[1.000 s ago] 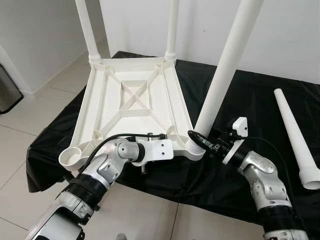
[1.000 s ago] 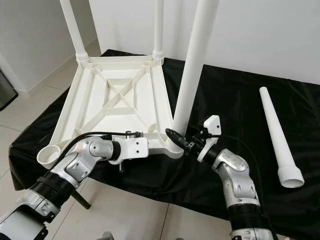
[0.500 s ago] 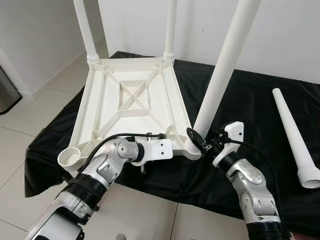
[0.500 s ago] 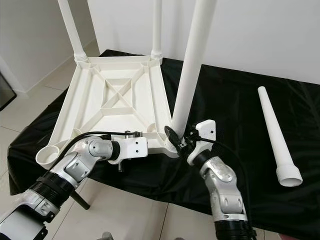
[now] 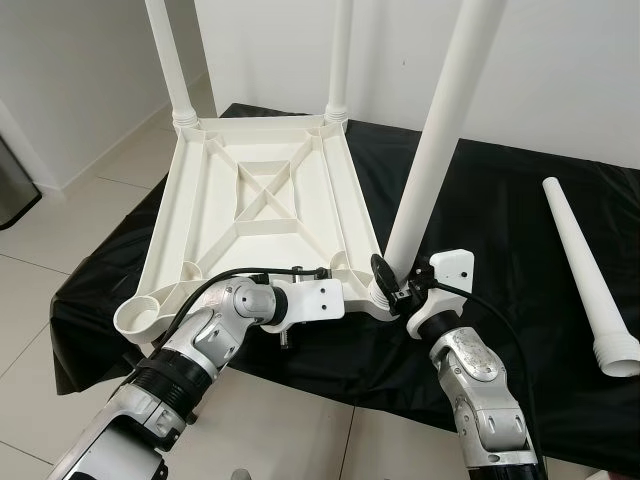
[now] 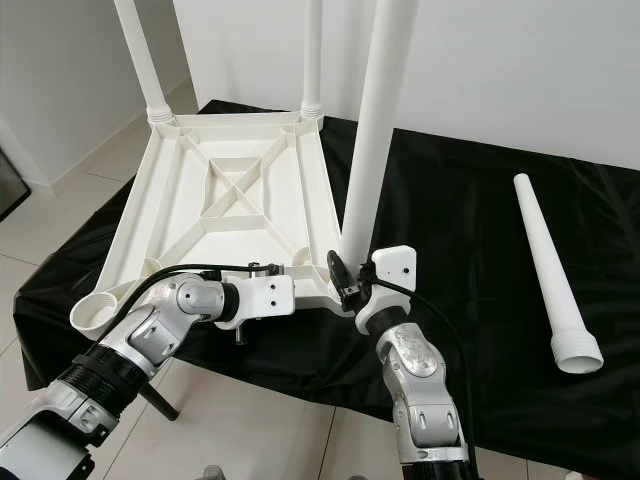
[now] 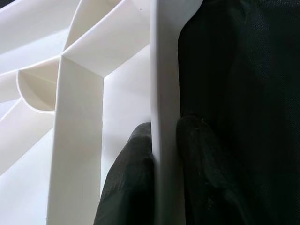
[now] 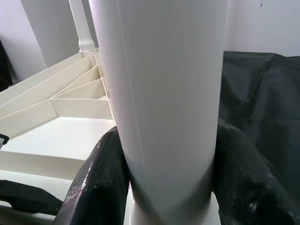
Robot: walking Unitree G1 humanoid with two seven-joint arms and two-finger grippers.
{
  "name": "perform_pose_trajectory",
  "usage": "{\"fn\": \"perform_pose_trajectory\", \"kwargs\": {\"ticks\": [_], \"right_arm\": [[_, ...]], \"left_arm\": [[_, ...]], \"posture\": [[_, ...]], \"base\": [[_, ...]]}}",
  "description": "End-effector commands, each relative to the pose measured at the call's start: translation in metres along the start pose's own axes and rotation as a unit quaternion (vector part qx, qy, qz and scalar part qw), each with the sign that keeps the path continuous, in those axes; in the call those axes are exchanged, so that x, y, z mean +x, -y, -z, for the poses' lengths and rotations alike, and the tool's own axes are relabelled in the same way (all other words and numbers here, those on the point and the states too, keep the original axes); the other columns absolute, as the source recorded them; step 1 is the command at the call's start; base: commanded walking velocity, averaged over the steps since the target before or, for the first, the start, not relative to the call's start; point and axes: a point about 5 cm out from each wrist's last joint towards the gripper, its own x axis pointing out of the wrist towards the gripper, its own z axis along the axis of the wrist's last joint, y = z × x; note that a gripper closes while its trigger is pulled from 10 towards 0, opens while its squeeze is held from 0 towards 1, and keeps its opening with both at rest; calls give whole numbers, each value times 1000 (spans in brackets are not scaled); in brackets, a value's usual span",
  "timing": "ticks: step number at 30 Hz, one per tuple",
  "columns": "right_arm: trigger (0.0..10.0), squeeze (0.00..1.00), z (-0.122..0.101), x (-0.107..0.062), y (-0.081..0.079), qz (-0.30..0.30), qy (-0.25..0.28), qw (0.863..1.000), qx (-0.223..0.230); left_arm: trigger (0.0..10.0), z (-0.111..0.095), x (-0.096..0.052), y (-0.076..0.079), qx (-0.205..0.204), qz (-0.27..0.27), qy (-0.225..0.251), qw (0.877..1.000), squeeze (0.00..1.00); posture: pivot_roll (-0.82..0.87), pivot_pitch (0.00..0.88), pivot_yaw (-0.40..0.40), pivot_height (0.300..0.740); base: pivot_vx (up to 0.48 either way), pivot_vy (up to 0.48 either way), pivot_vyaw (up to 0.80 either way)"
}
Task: Building children table
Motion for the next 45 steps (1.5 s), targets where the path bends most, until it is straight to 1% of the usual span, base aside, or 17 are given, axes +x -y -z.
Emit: {"fn": "perform_pose_trajectory", "kwargs": {"ticks": [1,4,7,12,14,20,21,22,23,25,27,38,39,40,41,42,45], "right_arm": [[10000,1000,-6,3,-25,-54,10,998,13],[10000,1000,-6,3,-26,-57,12,998,14],[10000,1000,-7,3,-22,-40,9,999,4],[10000,1000,-7,2,-24,-43,8,999,5],[10000,1000,-9,0,-25,-49,15,999,-5],[10000,1000,-10,-3,-20,-36,13,999,-8],[10000,945,-10,-5,-18,-29,14,999,-26],[10000,945,-10,-5,-18,-29,14,999,-26],[10000,0,-10,-6,-17,-28,12,999,-29],[10000,0,-12,-11,-15,-28,18,999,-31],[10000,0,-13,-12,-15,-28,21,999,-32],[10000,0,-15,-29,-9,-28,15,999,-41],[10000,0,-10,-39,-9,-41,6,998,-47],[10000,0,-10,-39,-9,-41,6,998,-47],[10000,0,-8,-47,-7,-57,1,997,-50],[10000,0,-8,-47,-7,-57,1,997,-50],[10000,0,-6,-55,-4,-75,-5,996,-52]], "left_arm": [[10000,-1,2,1,3,-13,-4,1000,0],[10000,-1,2,1,3,-13,-3,1000,0],[10000,-1,2,1,4,-13,-3,1000,0],[10000,-1,2,1,4,-12,-4,1000,0],[10000,-1,2,1,3,-12,-5,1000,0],[10000,0,2,0,3,-13,-6,1000,0],[10000,0,2,-1,4,-13,-6,1000,0],[10000,0,2,-1,4,-13,-6,1000,0],[10000,0,2,-1,4,-12,-5,1000,0],[10000,-1,3,-2,6,-10,-4,1000,0],[10000,-1,3,-2,6,-10,-4,1000,0],[10000,-3,6,-4,11,-4,0,1000,0],[10000,-3,6,-6,13,-3,0,1000,0],[10000,-3,6,-6,13,-3,0,1000,0],[10000,-3,6,-6,15,-3,0,1000,0],[10000,-3,6,-6,15,-3,0,1000,0],[10000,-3,7,-7,16,-2,1,1000,0]], "posture": [[-27,0,-52,740],[-27,0,-52,740],[-28,0,-51,740],[-28,0,-52,740],[-30,0,-49,740],[-38,0,-40,740],[-47,0,-32,740],[-47,0,-32,740],[-47,0,-32,740],[-65,2,-24,740],[-69,4,-22,740],[-100,17,-2,740],[-109,21,3,740],[-109,21,3,740],[-116,21,4,740],[-116,21,4,740],[-119,21,4,740]], "base": [[0,0,0],[0,0,0],[0,0,0],[0,0,0],[0,0,0],[0,0,0],[0,0,0],[0,0,0],[0,0,0],[0,0,0],[0,0,0],[0,0,0],[0,0,0],[0,0,0],[0,0,0],[0,0,0],[0,0,0]]}}
